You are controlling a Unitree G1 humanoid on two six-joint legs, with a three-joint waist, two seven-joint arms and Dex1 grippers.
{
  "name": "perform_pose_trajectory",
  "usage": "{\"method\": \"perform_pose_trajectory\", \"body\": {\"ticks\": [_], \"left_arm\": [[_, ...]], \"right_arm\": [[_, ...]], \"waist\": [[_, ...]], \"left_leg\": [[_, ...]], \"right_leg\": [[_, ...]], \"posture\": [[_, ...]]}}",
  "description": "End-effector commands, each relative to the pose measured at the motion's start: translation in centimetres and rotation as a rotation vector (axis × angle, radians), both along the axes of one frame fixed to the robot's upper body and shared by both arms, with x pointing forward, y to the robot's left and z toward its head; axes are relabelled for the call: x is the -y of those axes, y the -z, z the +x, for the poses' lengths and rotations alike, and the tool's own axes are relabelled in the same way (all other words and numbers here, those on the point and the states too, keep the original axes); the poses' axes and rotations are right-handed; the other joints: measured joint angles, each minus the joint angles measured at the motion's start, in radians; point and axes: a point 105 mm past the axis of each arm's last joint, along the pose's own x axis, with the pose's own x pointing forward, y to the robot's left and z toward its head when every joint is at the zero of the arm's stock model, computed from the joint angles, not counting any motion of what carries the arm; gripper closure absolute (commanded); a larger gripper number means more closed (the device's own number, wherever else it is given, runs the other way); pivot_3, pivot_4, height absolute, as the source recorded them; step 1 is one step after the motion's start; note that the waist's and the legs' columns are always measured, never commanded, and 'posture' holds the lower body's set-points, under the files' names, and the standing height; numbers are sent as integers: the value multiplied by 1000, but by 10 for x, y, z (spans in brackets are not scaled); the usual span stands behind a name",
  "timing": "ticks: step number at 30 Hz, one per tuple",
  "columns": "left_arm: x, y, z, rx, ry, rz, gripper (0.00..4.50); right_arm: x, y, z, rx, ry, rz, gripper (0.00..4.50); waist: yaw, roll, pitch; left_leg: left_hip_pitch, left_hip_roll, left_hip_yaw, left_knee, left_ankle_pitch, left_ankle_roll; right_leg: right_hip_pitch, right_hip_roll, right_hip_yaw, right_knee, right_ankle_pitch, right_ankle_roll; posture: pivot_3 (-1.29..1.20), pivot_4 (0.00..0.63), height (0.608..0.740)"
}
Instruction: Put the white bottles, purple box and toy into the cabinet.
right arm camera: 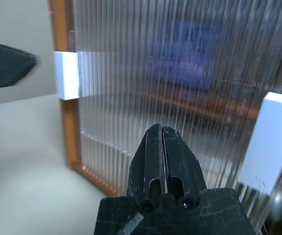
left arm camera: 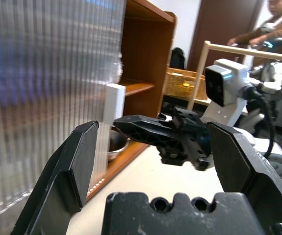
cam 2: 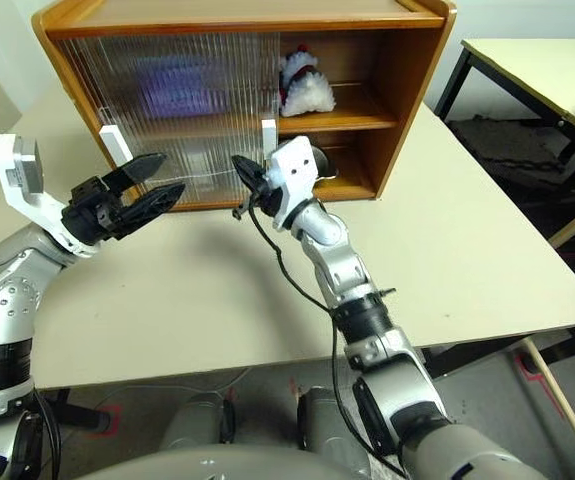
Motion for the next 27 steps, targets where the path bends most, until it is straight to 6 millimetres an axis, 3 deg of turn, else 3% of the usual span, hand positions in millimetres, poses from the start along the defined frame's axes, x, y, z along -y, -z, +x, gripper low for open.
{"method": "perform_pose_trajectory", "body": {"ticks": [1, 7, 12, 27], "left_arm": [[-1, -1, -4, 5, -11, 9, 0], [-1, -2, -4, 9, -19, 7, 0], [-2, -3, -3, 11, -20, 7, 0], [7, -4, 4, 11, 24, 0, 0]], "right_arm": [[6, -1, 14, 21, 82, 0, 4430], [11, -2, 33, 35, 192, 1, 4430], [19, -1, 34, 40, 266, 20, 4430], [75, 9, 32, 15, 617, 78, 4430]], "waist": [[9, 0, 0], [16, 0, 0], [16, 0, 0], [11, 0, 0]], "left_leg": [[0, 0, 0, 0, 0, 0], [0, 0, 0, 0, 0, 0], [0, 0, 0, 0, 1, 1], [0, 0, 0, 1, 0, 0]], "right_leg": [[0, 0, 0, 0, 0, 0], [0, 0, 0, 0, 0, -1], [-1, 0, 1, 0, 0, -1], [-1, -1, 1, 2, 0, -2]], "posture": [[174, 0, 740], [183, 0, 740], [172, 0, 740], [112, 0, 740]]}}
